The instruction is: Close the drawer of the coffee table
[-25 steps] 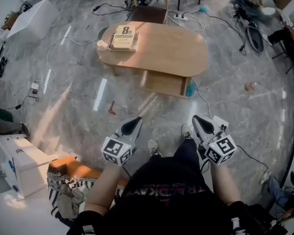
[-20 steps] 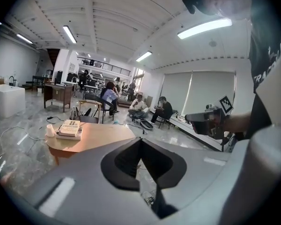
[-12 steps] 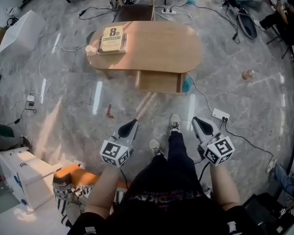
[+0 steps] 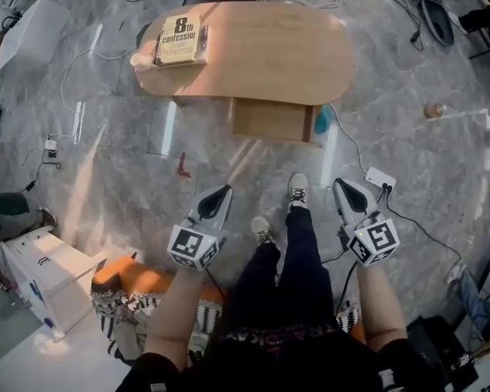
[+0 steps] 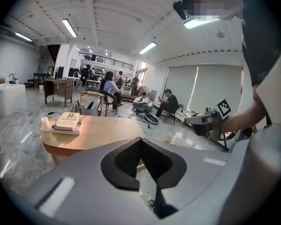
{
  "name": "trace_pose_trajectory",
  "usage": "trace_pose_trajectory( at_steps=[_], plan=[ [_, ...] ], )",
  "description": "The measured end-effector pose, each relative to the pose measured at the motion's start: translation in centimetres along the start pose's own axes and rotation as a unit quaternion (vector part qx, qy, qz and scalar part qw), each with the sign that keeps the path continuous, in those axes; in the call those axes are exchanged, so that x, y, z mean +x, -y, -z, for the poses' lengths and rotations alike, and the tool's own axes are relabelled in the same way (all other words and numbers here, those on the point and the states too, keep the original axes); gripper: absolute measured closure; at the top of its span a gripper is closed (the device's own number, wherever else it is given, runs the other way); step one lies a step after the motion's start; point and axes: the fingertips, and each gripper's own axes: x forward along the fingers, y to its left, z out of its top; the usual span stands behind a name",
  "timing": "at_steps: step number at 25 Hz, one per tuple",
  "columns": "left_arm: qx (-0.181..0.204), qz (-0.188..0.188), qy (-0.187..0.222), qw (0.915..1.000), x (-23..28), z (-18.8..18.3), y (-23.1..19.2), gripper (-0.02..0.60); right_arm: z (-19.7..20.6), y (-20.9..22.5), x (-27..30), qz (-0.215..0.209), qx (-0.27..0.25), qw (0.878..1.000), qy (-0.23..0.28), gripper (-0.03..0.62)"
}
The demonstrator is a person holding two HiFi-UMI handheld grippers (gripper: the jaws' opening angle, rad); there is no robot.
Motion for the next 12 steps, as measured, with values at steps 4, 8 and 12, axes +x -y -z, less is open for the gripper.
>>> trace_pose_trajectory(
  at_steps=[4, 8, 12],
  plan=[
    [0.0, -0.013, 0.001, 0.9999, 3.4, 3.0, -2.9, 0.578, 3.0, 2.9, 3.9, -0.009, -0.01, 1.0, -0.018, 0.594],
    [-0.004, -0.026, 0.002, 0.9997, 7.1, 8.0, -6.7, 0.578, 7.0, 5.7, 8.0, -0.017, -0.026, 0.999, -0.029, 0.591],
    [-0.01, -0.035, 0.007, 0.9993, 10.4, 13.1, -9.8, 0.578, 12.0, 8.4, 11.2, -0.019, -0.02, 0.999, -0.037, 0.531]
  ],
)
